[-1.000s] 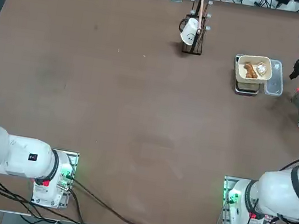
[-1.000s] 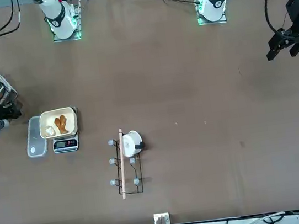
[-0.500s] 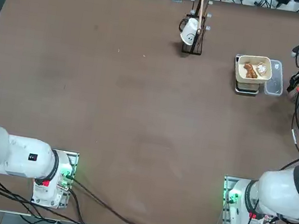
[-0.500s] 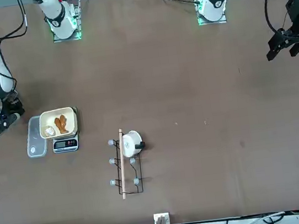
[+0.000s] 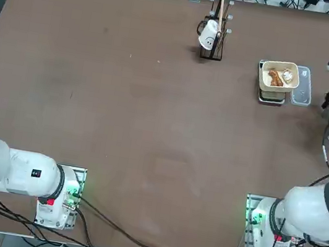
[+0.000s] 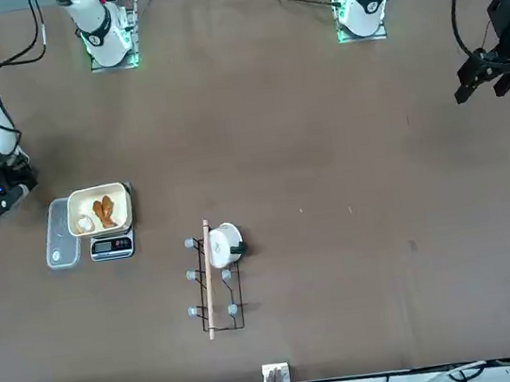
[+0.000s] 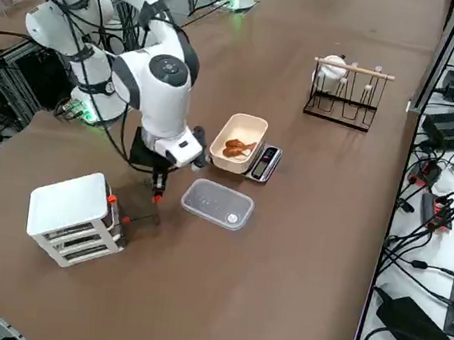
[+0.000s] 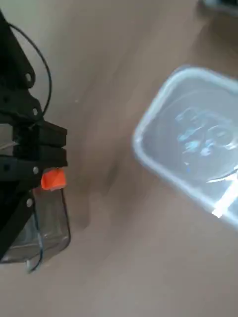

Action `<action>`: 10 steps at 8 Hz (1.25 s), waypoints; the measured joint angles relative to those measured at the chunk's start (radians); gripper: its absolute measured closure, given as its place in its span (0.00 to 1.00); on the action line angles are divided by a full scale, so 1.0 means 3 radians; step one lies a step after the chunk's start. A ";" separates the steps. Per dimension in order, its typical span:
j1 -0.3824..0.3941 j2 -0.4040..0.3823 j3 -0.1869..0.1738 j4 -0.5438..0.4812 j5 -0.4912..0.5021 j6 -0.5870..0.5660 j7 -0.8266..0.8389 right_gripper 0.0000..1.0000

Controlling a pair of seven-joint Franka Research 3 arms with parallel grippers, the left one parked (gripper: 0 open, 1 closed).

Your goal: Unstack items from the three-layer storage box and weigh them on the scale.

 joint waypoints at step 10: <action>-0.0411 -0.0005 0.0008 -0.0068 -0.0412 0.0000 -0.0082 0.99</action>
